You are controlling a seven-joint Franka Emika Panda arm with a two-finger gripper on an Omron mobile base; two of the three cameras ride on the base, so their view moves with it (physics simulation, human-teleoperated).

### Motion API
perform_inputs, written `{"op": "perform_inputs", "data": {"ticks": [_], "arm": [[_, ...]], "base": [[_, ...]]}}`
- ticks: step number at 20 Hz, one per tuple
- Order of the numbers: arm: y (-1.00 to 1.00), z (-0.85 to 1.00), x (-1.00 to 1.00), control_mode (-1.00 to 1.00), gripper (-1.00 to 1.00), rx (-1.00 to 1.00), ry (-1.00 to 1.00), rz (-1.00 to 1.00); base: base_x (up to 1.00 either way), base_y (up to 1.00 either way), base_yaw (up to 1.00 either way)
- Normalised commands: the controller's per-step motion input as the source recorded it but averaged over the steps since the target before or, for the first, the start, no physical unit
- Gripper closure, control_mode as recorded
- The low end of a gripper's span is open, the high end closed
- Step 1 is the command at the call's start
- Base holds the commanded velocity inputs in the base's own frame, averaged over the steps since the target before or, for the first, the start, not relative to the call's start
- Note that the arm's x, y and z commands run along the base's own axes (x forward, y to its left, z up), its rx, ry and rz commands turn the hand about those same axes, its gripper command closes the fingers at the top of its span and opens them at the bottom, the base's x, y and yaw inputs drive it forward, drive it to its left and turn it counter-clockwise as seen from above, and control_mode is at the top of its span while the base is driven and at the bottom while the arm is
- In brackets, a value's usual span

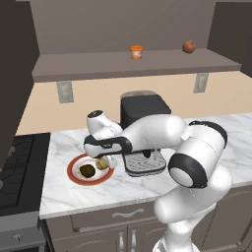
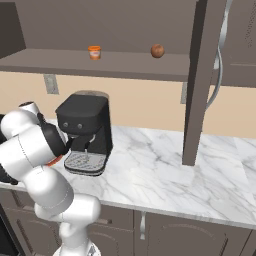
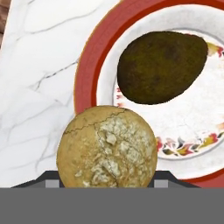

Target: Pick the avocado and bread from the counter and place them on the plate. Then pick the jam from the cabinet and place it next to the plate. Lastly close the cabinet door.

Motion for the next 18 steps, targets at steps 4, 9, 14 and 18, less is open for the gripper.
{"op": "perform_inputs", "data": {"ticks": [4, 9, 14, 18], "arm": [[0.03, -0.05, 0.00, -1.00, 1.00, 0.00, 0.00, 0.00], [0.05, -0.09, 0.01, -1.00, 1.00, -0.01, 0.00, 0.00], [0.01, -0.11, 0.04, -1.00, 1.00, -0.01, 0.00, 0.00], [0.00, -0.09, 0.08, -1.00, 1.00, 0.00, 0.00, 0.00]], "base": [[0.00, 0.00, 0.00], [0.00, 0.00, 0.00], [0.00, 0.00, 0.00], [0.00, 0.00, 0.00]]}}
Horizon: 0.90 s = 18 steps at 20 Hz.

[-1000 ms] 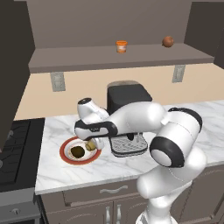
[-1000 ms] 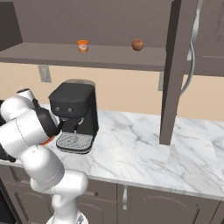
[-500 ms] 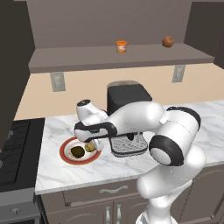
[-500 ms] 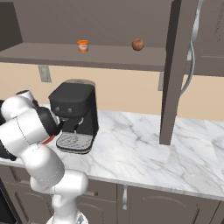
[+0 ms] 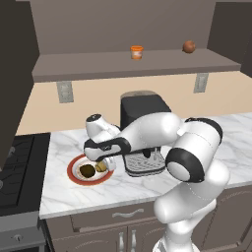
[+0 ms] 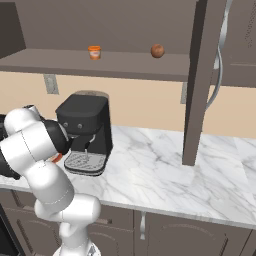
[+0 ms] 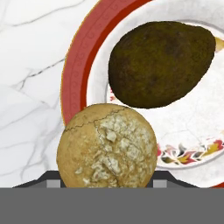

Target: Pick the avocado and bread from the counter and place them on the plate. Then pick the jam from the cabinet and place it next to the plate. Lastly close the cabinet door.

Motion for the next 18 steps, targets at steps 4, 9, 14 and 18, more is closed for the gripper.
{"op": "perform_inputs", "data": {"ticks": [4, 9, 14, 18], "arm": [[0.00, -0.06, 0.05, -1.00, 1.00, 0.00, 0.00, 0.00], [0.01, -0.02, 0.03, -1.00, 1.00, 0.00, 0.00, 0.00], [0.01, -0.02, 0.00, -1.00, 1.00, -0.01, 0.00, 0.00], [0.01, -0.05, 0.00, -1.00, 1.00, -0.02, -0.01, 0.00]], "base": [[0.00, 0.00, 0.00], [0.00, 0.00, 0.00], [0.00, 0.00, 0.00], [0.00, 0.00, 0.00]]}}
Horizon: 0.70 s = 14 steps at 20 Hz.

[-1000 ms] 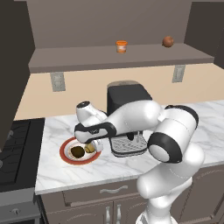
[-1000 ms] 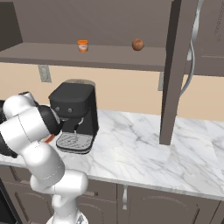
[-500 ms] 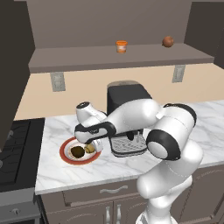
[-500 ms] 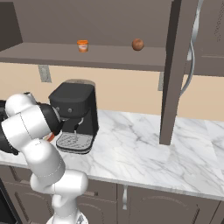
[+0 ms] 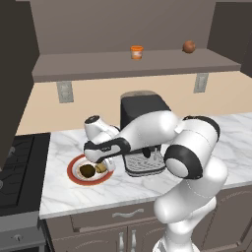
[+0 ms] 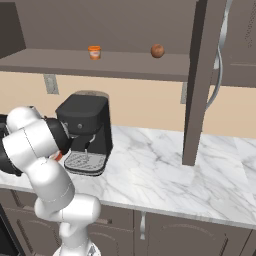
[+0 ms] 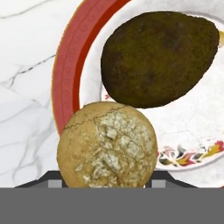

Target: Pick the avocado and bread from the counter and place them on the plate. Then pick the jam from the cabinet and place it next to the plate. Lastly close the cabinet door.

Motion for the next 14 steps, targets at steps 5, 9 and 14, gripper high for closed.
{"op": "perform_inputs", "data": {"ticks": [5, 9, 14], "arm": [[0.02, -0.05, 0.01, -1.00, 1.00, -0.02, 0.00, 0.00], [0.04, -0.04, 0.02, -1.00, 1.00, -0.02, 0.00, 0.00], [0.10, -0.04, 0.02, -1.00, 1.00, -0.03, 0.00, 0.00]], "base": [[0.00, 0.00, 0.00], [0.00, 0.00, 0.00], [0.00, 0.00, 0.00]]}}
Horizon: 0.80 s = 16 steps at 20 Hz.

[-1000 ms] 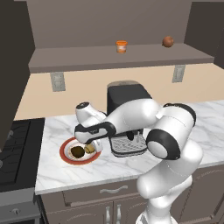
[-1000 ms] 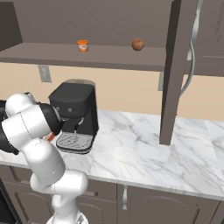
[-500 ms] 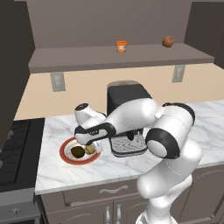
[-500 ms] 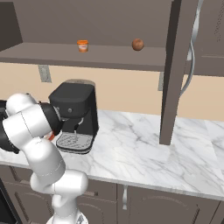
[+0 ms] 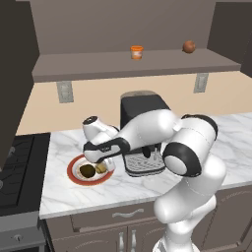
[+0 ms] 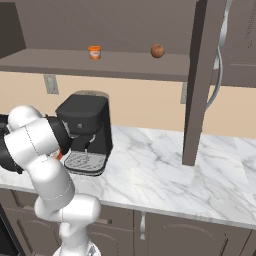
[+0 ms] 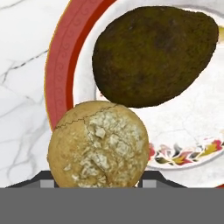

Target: Pick the avocado and bread from the counter and place them on the plate. Then pick the jam from the cabinet and place it next to the plate. Lastly close the cabinet door.

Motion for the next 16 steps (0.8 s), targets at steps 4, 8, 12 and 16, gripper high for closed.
{"op": "perform_inputs", "data": {"ticks": [4, 8, 12, 16], "arm": [[0.29, -0.06, 0.09, -1.00, -1.00, -0.05, 0.00, 0.00], [0.15, 0.00, 0.03, -1.00, -1.00, -0.02, 0.00, 0.00], [0.00, 0.00, 0.00, -1.00, -1.00, 0.00, -0.06, 0.00], [0.00, 0.00, 0.00, -1.00, -1.00, 0.00, -0.10, 0.00]], "base": [[0.00, 0.00, 0.00], [0.00, 0.00, 0.00], [0.00, 0.00, 0.00], [0.00, 0.00, 0.00]]}}
